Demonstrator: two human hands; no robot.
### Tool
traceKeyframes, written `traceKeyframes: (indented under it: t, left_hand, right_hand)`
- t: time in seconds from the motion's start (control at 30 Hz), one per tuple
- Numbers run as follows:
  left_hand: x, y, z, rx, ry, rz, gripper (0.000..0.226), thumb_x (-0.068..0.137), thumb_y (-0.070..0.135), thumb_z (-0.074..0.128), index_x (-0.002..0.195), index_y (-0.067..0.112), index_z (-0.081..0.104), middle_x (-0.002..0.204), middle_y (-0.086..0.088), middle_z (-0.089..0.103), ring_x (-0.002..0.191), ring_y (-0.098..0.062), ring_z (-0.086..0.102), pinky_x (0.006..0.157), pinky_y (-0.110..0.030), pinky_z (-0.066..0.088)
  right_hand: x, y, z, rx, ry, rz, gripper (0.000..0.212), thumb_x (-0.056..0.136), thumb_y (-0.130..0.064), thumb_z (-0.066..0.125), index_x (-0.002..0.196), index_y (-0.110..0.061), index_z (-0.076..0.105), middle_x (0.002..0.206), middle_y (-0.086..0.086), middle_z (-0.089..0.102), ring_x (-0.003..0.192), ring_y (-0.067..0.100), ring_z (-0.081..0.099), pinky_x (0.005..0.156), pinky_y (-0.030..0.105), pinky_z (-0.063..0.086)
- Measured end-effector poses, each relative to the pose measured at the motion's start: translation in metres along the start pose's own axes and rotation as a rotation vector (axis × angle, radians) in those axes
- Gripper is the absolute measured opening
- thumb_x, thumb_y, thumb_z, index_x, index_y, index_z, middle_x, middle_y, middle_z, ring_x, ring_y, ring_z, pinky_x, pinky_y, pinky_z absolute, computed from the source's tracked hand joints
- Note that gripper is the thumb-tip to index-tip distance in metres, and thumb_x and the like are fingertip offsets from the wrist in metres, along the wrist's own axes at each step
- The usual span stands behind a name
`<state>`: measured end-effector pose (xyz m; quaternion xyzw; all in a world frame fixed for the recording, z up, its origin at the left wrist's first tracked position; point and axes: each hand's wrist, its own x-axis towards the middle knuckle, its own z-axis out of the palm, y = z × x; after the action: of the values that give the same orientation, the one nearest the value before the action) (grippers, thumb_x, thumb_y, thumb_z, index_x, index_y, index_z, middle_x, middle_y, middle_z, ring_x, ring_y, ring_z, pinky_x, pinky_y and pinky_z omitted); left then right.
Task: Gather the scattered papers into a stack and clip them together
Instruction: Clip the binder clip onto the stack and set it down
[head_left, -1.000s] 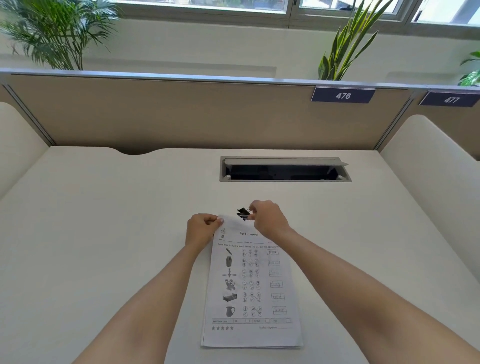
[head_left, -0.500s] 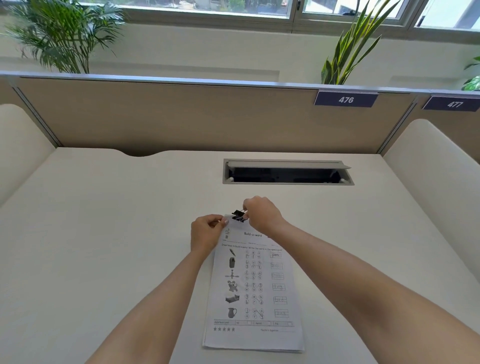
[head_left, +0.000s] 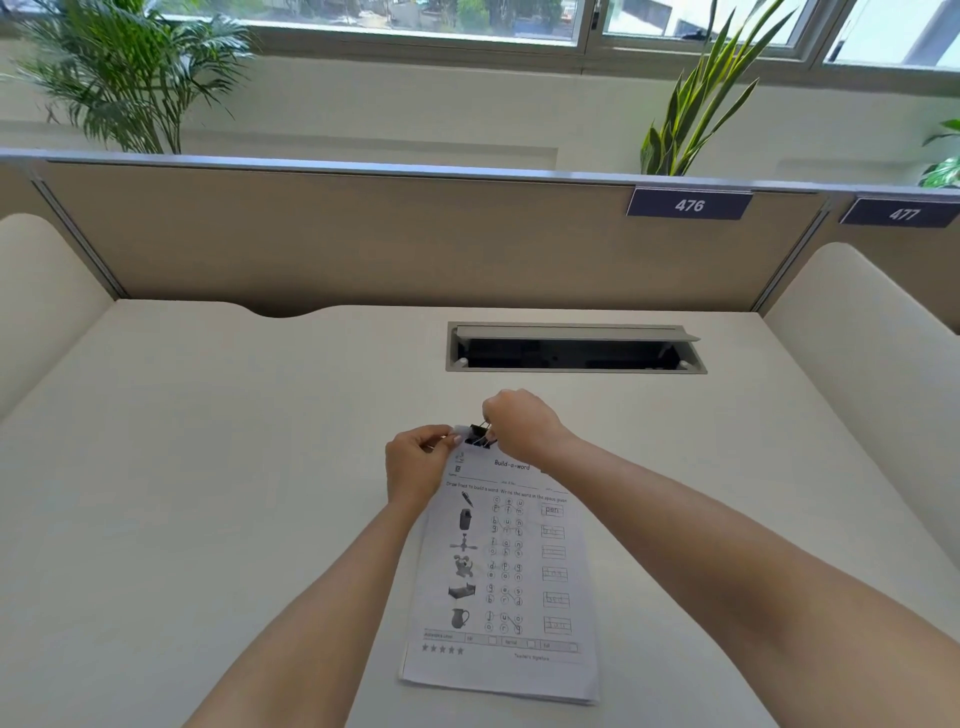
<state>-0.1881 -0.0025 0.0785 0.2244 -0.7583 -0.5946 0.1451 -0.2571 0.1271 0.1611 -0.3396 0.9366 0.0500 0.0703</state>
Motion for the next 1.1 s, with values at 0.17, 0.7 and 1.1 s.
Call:
traceKeyframes:
  t: [0.17,0.7,1.1]
  left_hand:
    - [-0.003,0.005,0.002,-0.035,0.028,0.025,0.020,0.075,0.025,0.078,0.066,0.041,0.071,0.066,0.021,0.071,0.059,-0.004,0.058,0.058,-0.026,0.047]
    - [0.007,0.023,-0.013,-0.439,0.152,-0.140,0.003,0.080,0.020,0.074,0.083,0.019,0.073,0.087,0.000,0.072,0.081,-0.017,0.065,0.077,-0.033,0.057]
    - [0.011,0.039,-0.026,-0.674,0.296,-0.258,0.011,0.084,0.031,0.068,0.086,0.021,0.073,0.075,0.003,0.070,0.071,-0.017,0.061,0.069,-0.035,0.059]
  right_hand:
    - [-0.002,-0.001,-0.005,-0.011,-0.050,-0.038,0.010,0.091,-0.008,0.056,0.094,0.001,0.061,0.097,0.018,0.064,0.088,0.035,0.063,0.060,0.033,0.040]
    - [-0.017,0.055,0.024,1.077,0.480,0.452,0.070,0.083,-0.070,0.044,0.138,-0.028,0.040,0.130,-0.007,0.055,0.122,0.015,0.048,0.100,0.038,0.041]
    - [-0.085,0.006,0.120,1.545,0.195,0.456,0.054,0.090,-0.068,0.034,0.120,-0.028,0.055,0.118,-0.007,0.065,0.107,0.010,0.064,0.094,0.039,0.052]
